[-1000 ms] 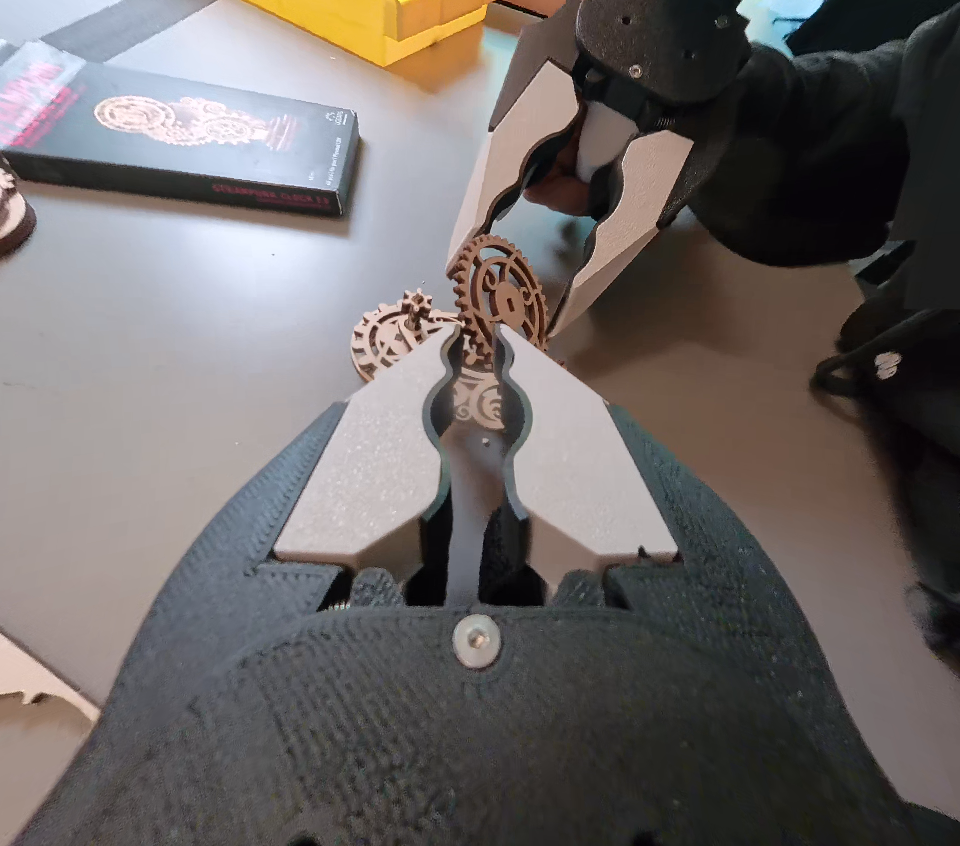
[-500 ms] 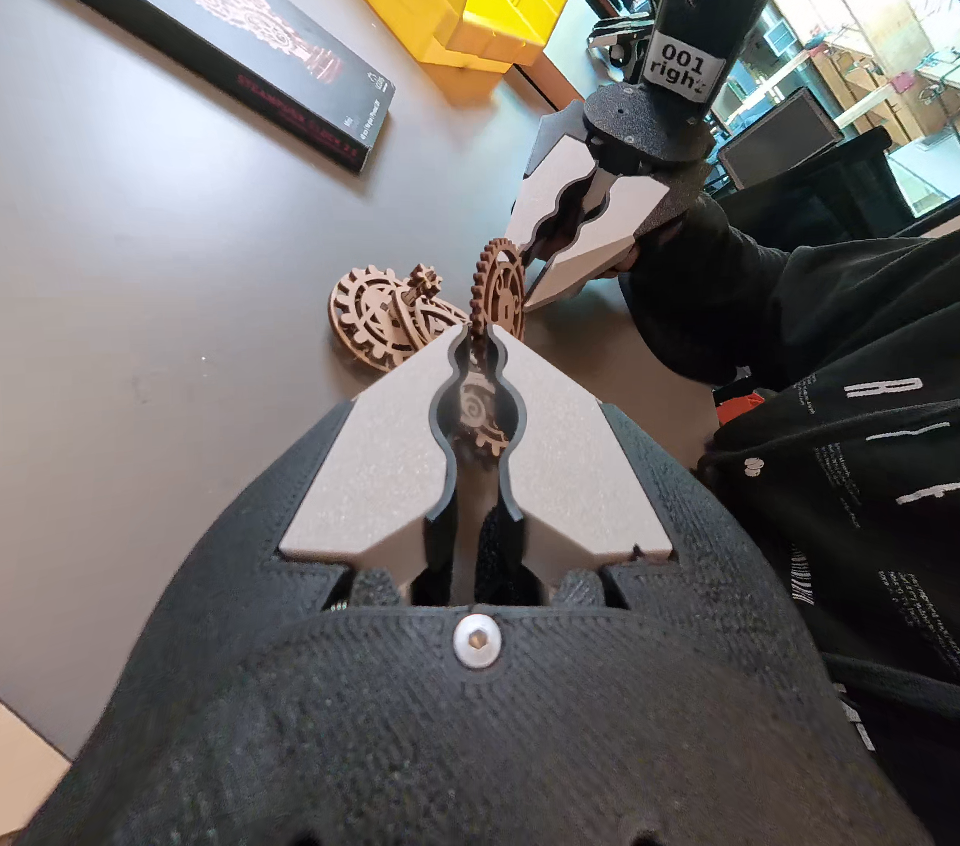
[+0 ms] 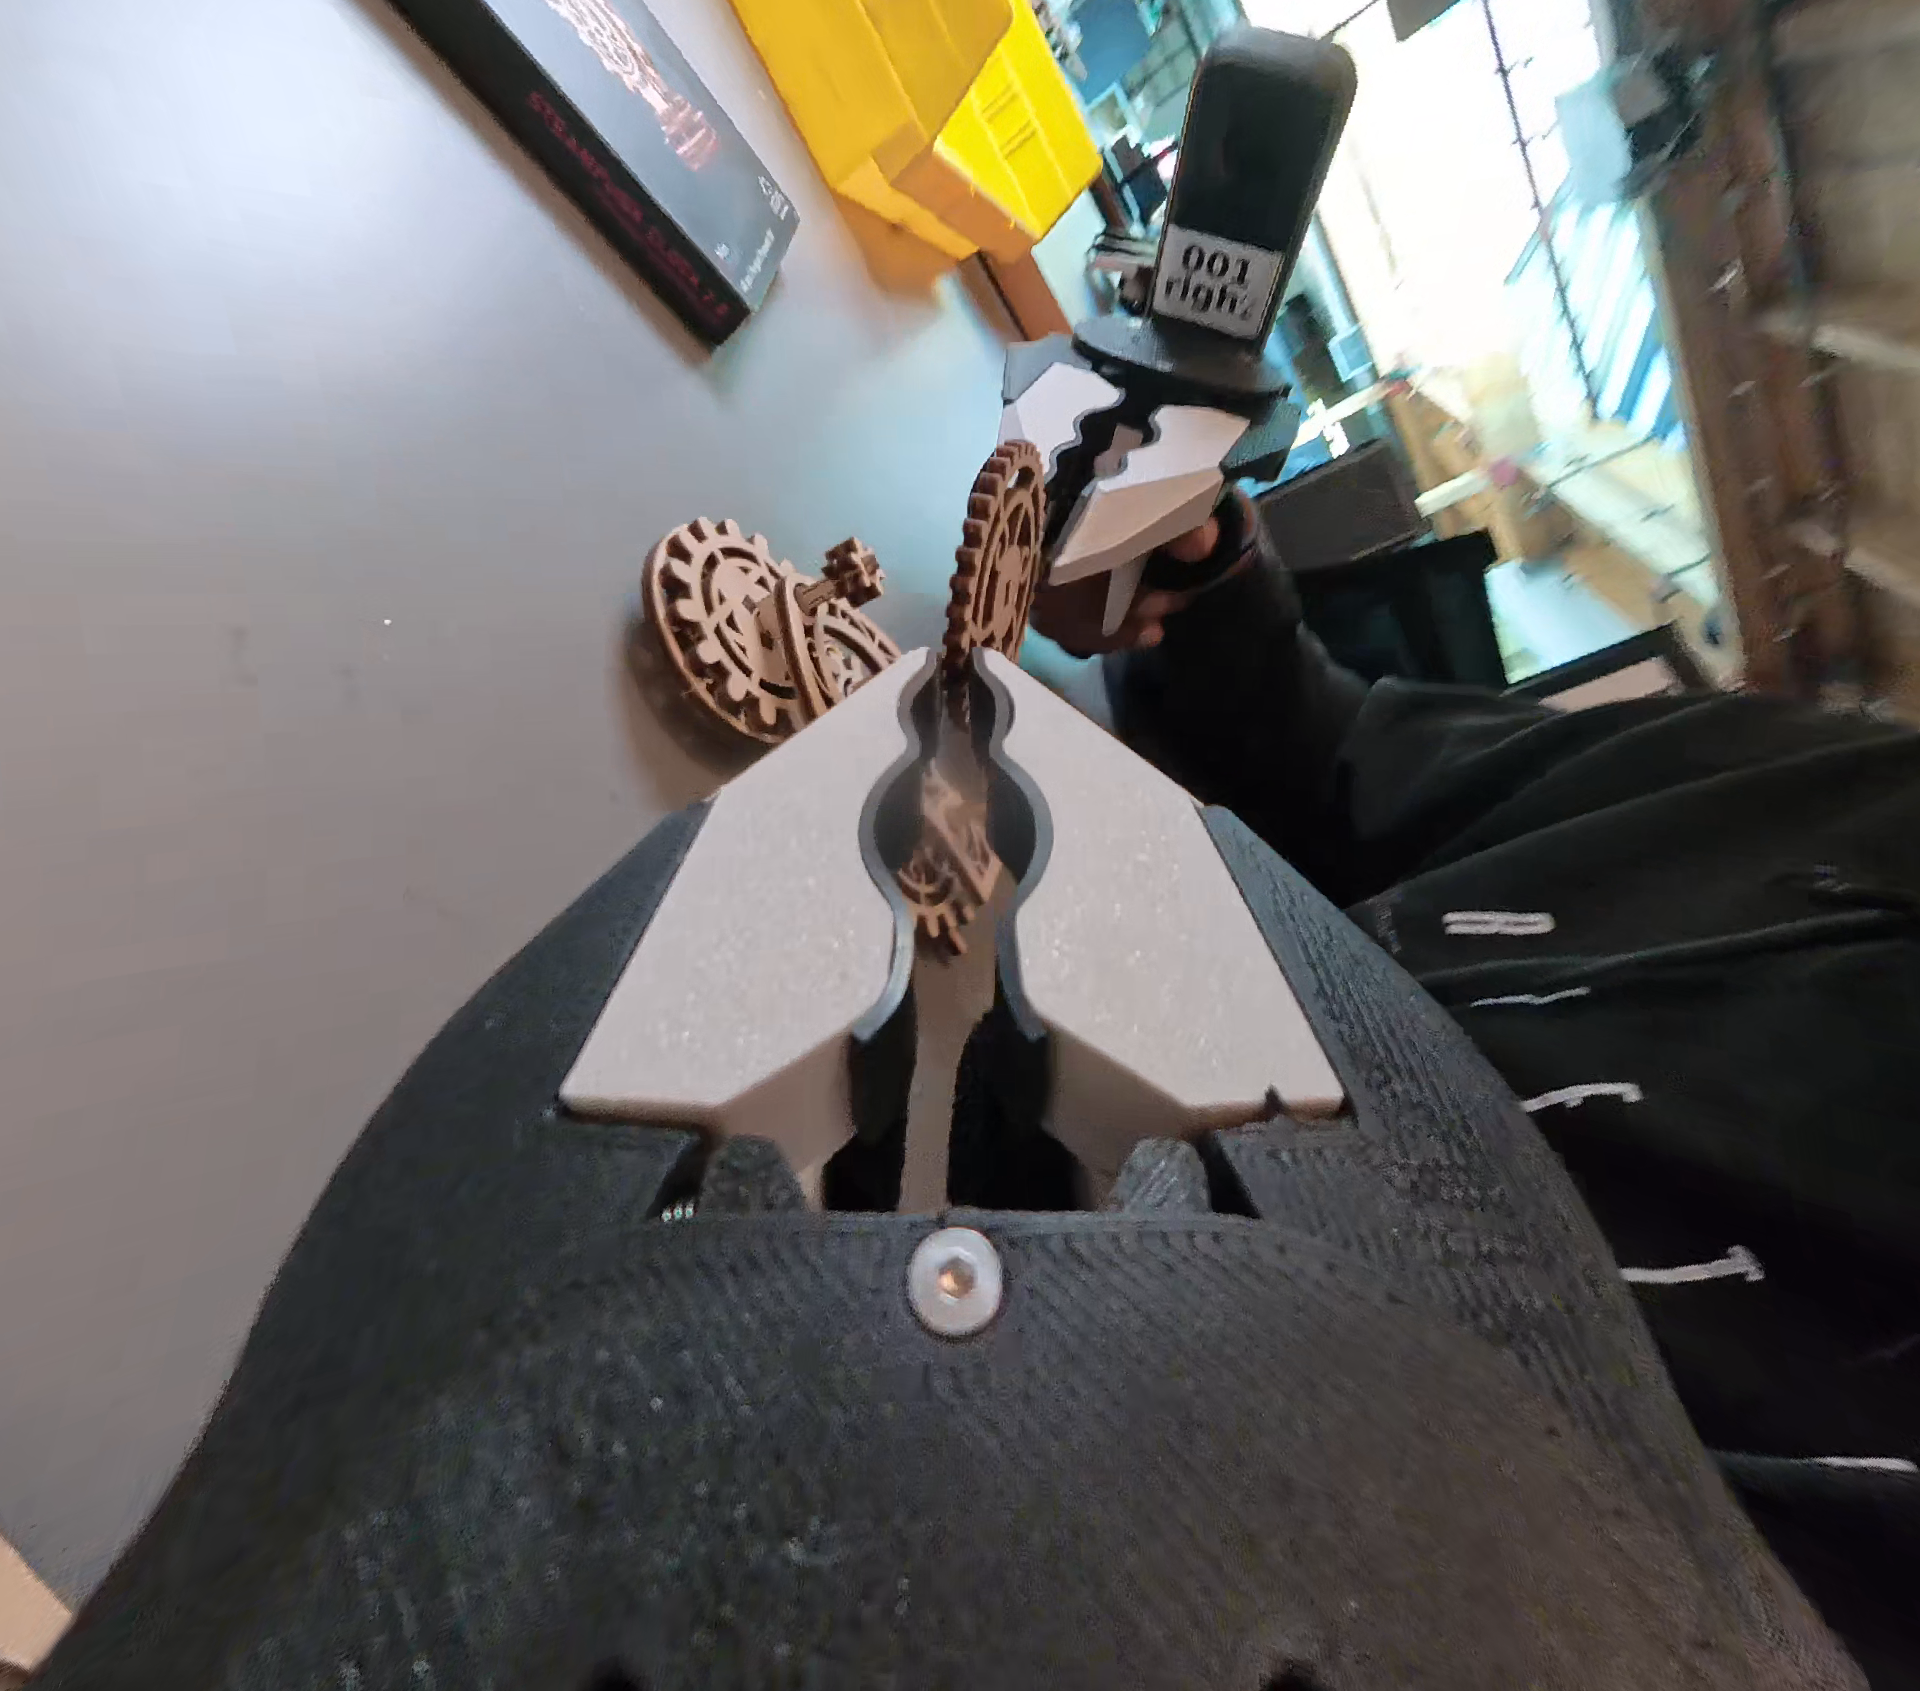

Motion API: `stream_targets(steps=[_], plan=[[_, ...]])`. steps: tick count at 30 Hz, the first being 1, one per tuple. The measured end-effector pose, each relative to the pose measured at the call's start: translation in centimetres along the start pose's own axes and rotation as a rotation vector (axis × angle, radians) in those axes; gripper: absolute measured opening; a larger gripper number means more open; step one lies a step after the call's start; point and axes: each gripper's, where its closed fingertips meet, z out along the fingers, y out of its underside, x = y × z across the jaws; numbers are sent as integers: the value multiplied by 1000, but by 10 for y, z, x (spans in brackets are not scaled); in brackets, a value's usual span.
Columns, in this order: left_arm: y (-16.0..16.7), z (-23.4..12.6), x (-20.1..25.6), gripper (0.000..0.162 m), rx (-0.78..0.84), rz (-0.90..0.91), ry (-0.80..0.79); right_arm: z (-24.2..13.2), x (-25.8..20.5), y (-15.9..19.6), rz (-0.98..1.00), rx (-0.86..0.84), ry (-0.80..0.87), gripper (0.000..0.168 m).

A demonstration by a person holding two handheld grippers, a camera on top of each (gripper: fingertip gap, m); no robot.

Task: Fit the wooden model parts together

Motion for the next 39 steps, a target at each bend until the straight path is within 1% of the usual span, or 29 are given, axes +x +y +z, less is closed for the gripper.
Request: stream_targets(steps=[2, 4, 6, 8, 9, 11, 13, 17, 20, 23, 27, 30, 34, 39], plan=[[-4, -1, 2, 2, 31, -61, 25, -2, 3, -3, -29, 15, 35, 14], [-6, -1, 2, 2, 55, -106, 30, -5, 5, -4, -128, 22, 101, 20], [-6, -2, 0, 2, 78, -157, 27, -8, 4, -3, -297, 10, 181, 34], [-5, -2, -1, 2, 100, -215, 28, -9, -2, 3, -522, -29, 251, 53], [-4, -2, -2, 2, 108, -238, 24, -8, -2, 7, -634, -55, 303, 59], [0, -2, -4, 2, 120, -285, 21, -5, -1, 14, -829, -106, 382, 63], [5, 0, -3, 2, 122, -326, 24, 1, 0, 18, -931, -144, 412, 66], [14, 7, 2, 1, 97, -402, 43, 9, 5, 12, -983, -164, 386, 73], [18, 9, 3, 2, 83, -442, 35, 12, 8, 10, -1025, -196, 363, 73], [19, 9, 3, 2, 76, -468, 43, 15, 4, 14, -1008, -195, 296, 60], [21, 10, 4, 3, 64, -469, 61, 14, 2, 15, -965, -187, 248, 60], [19, 7, 3, 3, 49, -357, 32, 17, 4, 14, -907, -170, 232, 60], [15, 1, 3, 14, 12, -152, -35, 21, 8, 16, -829, -166, 222, 60], [14, 0, -5, 15, -18, -6, -122, 21, 10, 19, -804, -176, 233, 60]])
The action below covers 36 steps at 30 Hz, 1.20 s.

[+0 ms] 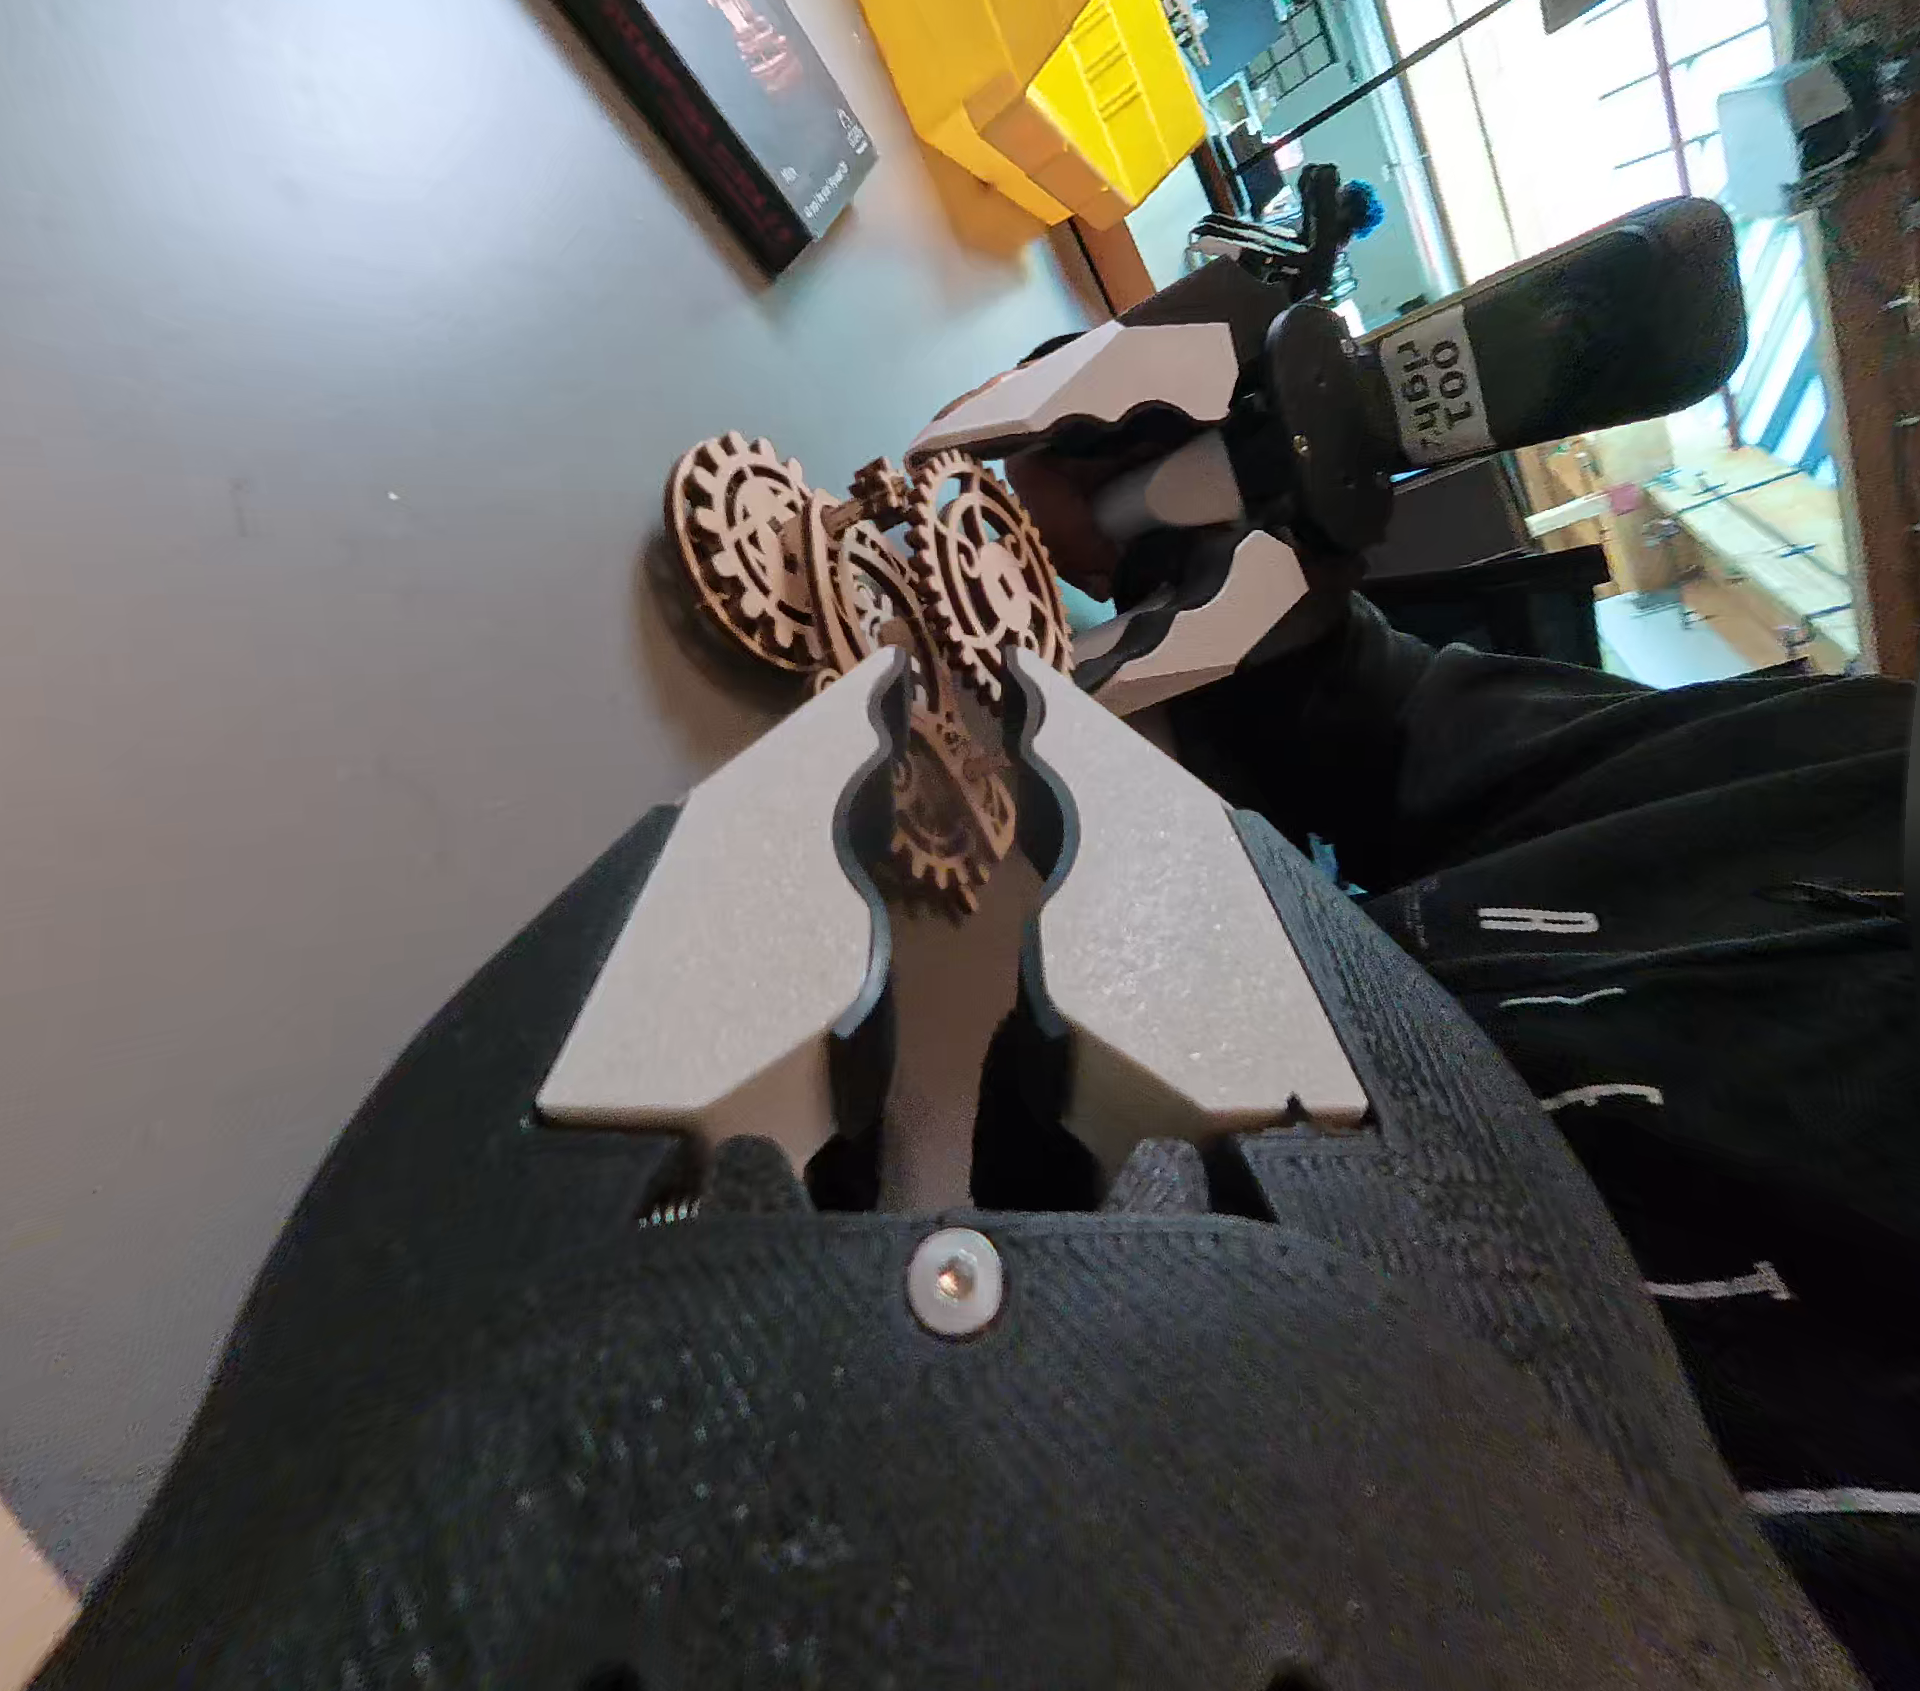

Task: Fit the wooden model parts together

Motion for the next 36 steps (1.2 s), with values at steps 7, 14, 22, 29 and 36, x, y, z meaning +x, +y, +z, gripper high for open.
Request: stream_targets(steps=[7, 14, 22, 29, 36], plan=[[-4, 3, 2, 7, -12, 138, -48, -3, -3, 3, 8, -37, 66, 60], [-5, 6, 3, 6, -15, 232, -89, -4, -2, 4, 52, -53, 135, 60], [-8, 6, 3, 7, 1, 275, -107, -3, 0, 5, 92, -50, 139, 60], [-9, 9, 7, 7, 6, 348, -123, 0, 0, 4, 120, -38, 140, 60], [-12, 5, 4, 12, 29, 390, -158, 0, 2, 3, 142, -34, 158, 60]])
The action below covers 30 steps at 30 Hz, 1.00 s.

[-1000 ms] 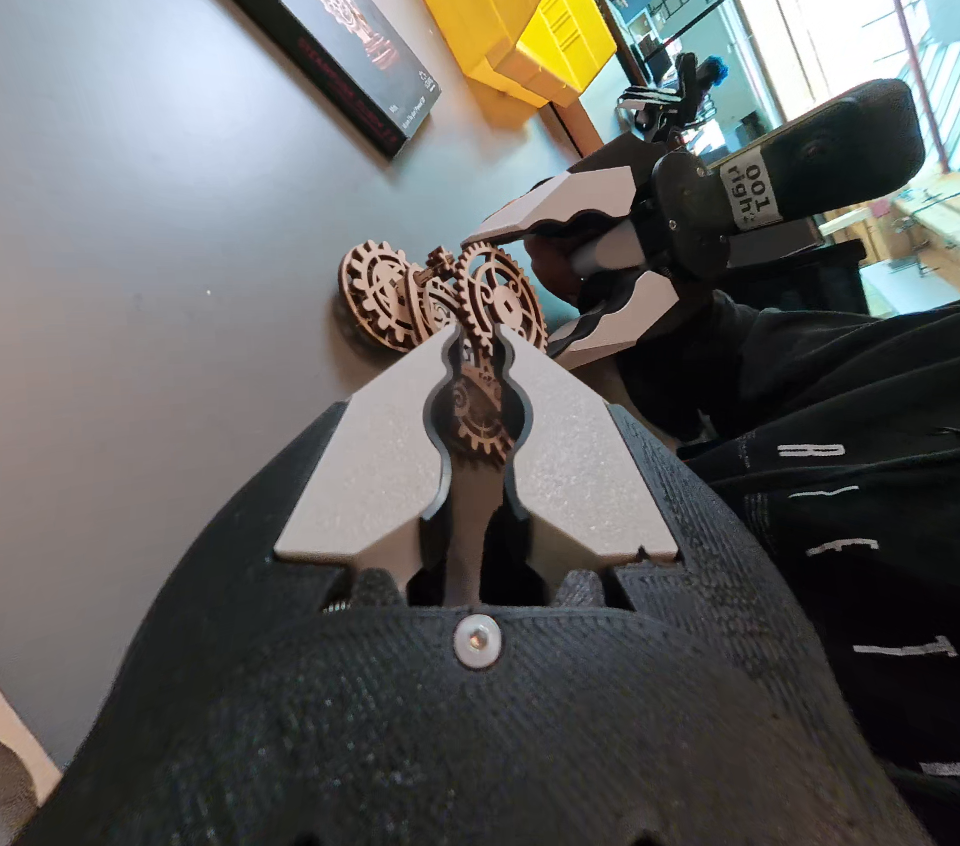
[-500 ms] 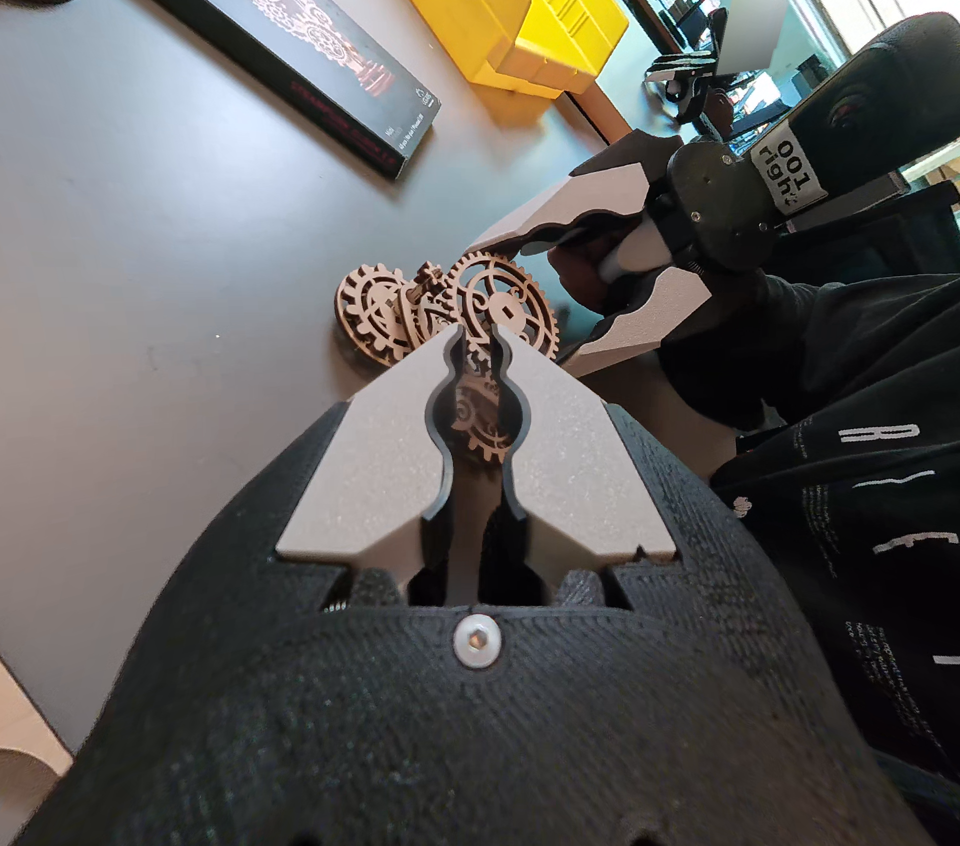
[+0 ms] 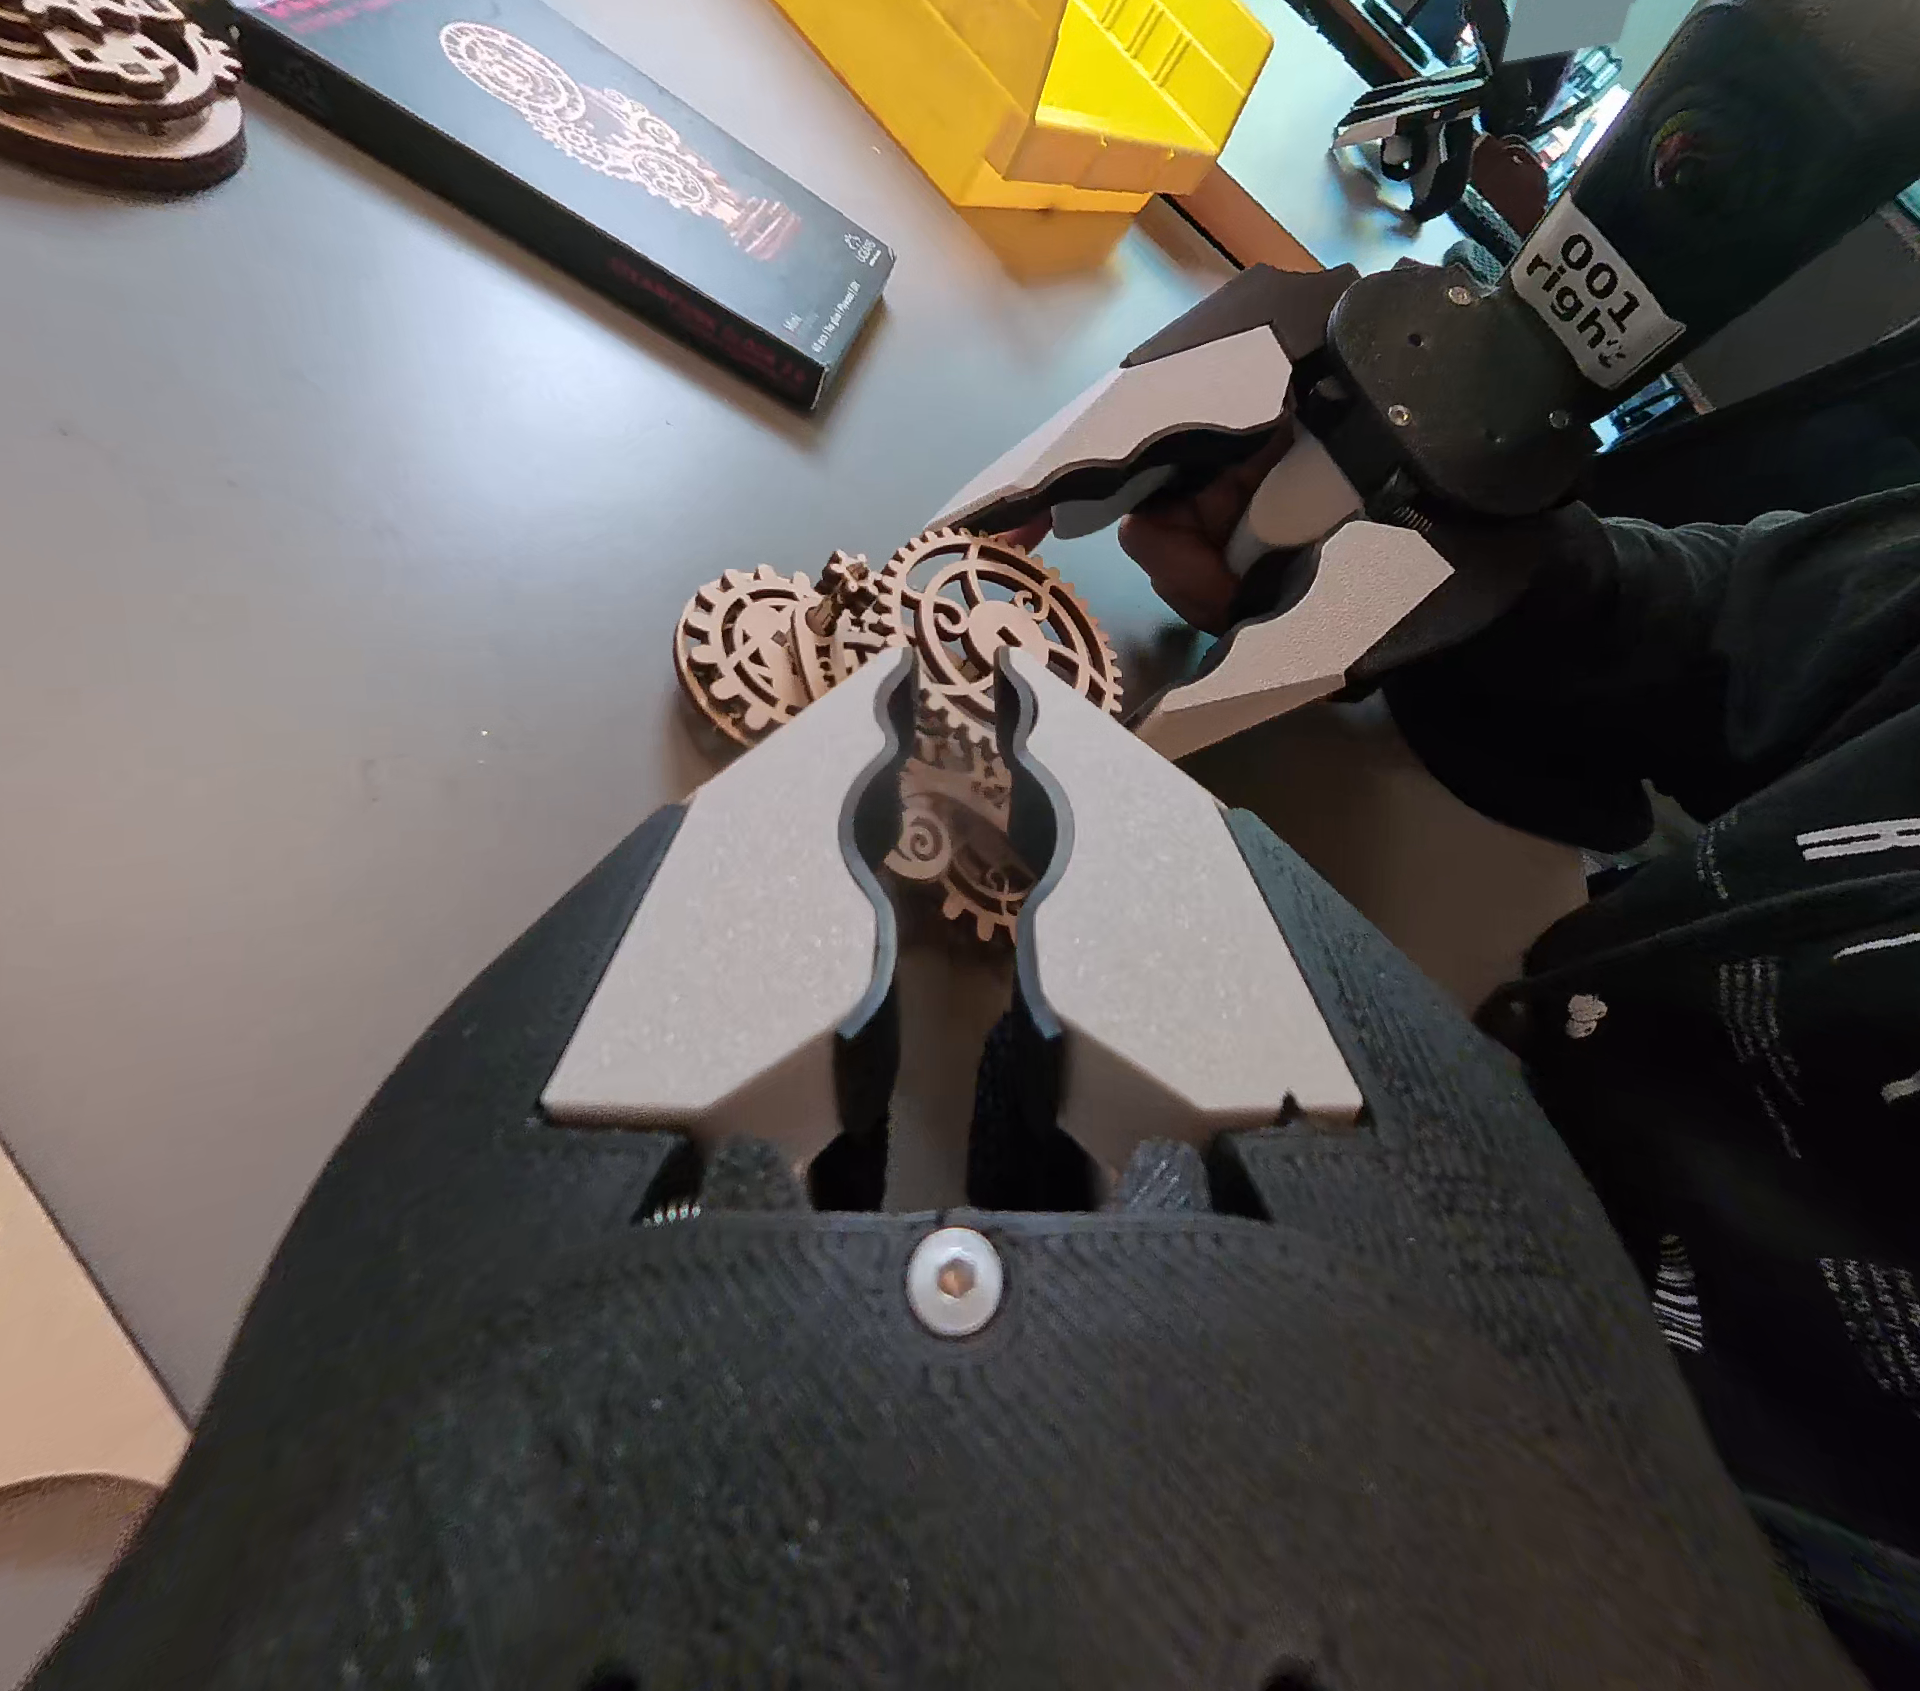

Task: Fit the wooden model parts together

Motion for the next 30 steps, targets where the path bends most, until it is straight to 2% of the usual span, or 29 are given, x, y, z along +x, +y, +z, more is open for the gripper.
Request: stream_targets(steps=[3, 7, 9, 12, 16, 30], plan=[[1, -1, -3, 17, -1, 1, -3, 0, 0, 0, 3, 1, 3, 60], [3, -4, -9, 38, -8, 59, -5, 1, 1, 1, 9, 2, 7, 60], [12, -3, -8, 53, -66, 117, 17, 1, 1, 1, 14, 2, 10, 60], [26, -2, -4, 62, -150, 204, 47, 1, 2, 1, 19, -1, 10, 60], [38, 2, -3, 60, -224, 274, 22, 2, 1, 2, 20, -8, 11, 60], [40, 1, -4, 56, -228, 278, 5, 3, 0, 1, 1, -24, 5, 60]])
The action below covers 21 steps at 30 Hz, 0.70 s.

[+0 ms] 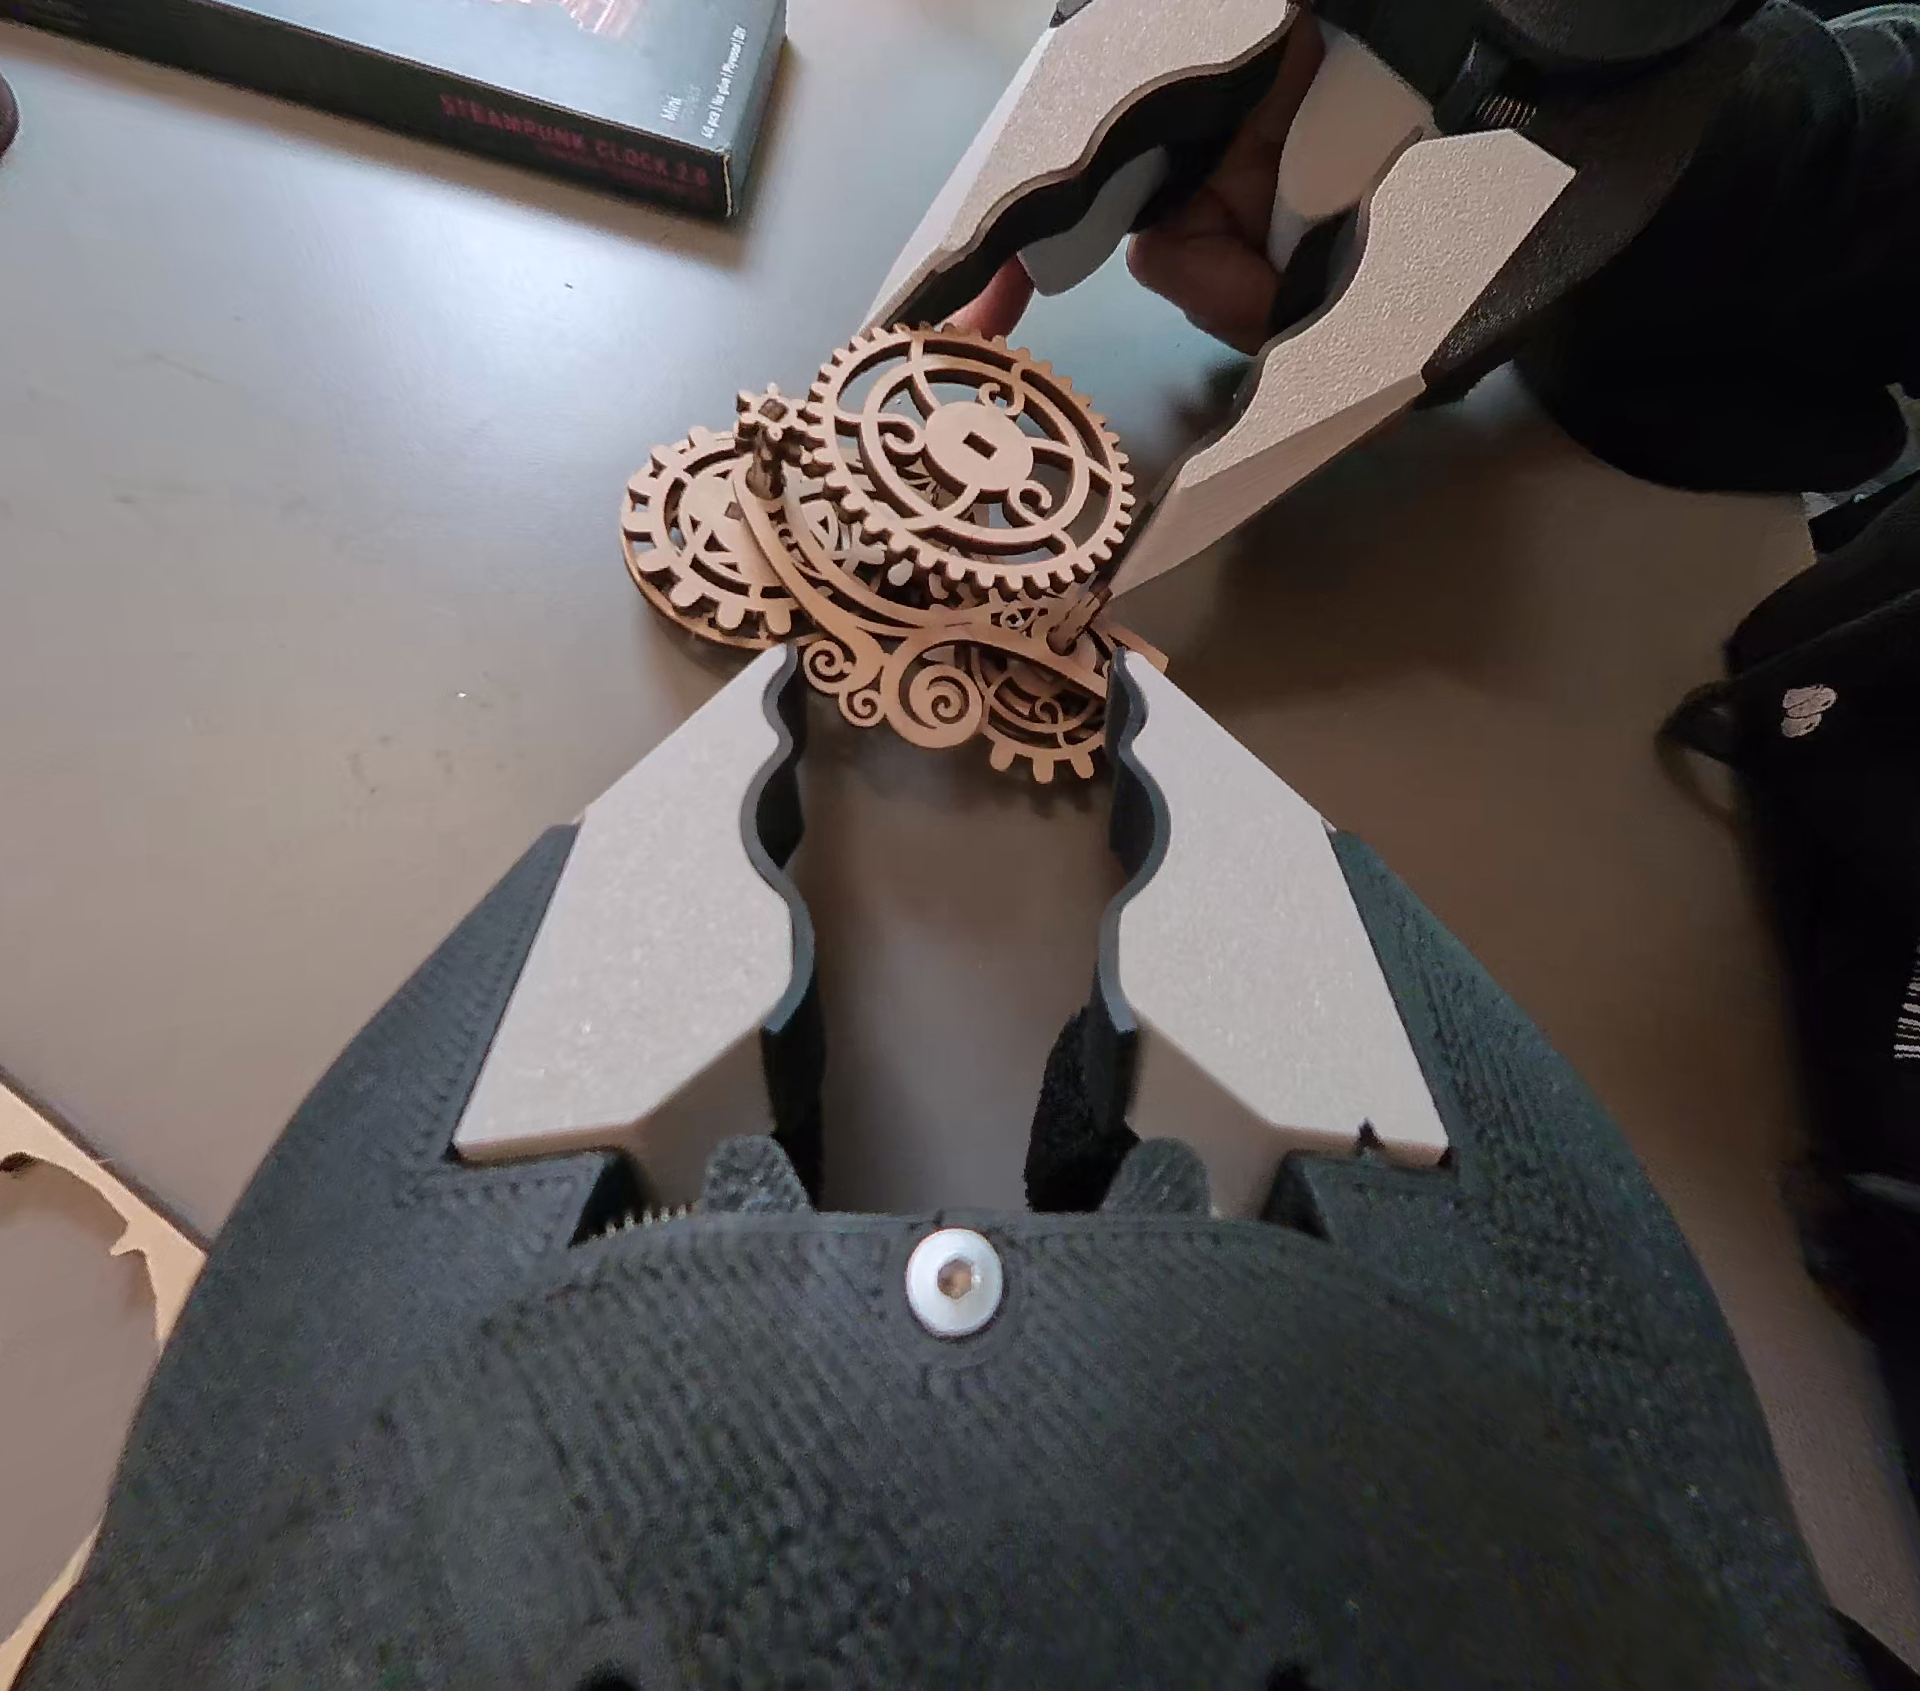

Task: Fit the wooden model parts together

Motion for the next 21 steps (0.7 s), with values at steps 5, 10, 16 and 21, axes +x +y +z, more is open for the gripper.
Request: stream_targets(steps=[5, 10, 16, 21], plan=[[-1, -1, -1, 55, 5, -8, -2, 0, 0, 1, -7, -48, -12, 60], [0, -1, -1, 52, 4, -9, -5, 0, 0, 3, -5, -115, -79, 59], [2, 0, 0, 51, -11, -3, -12, 0, 0, 4, -49, -205, -114, 59], [2, 0, 0, 51, -9, -3, -10, -1, 0, 6, -39, -289, -147, 59]])
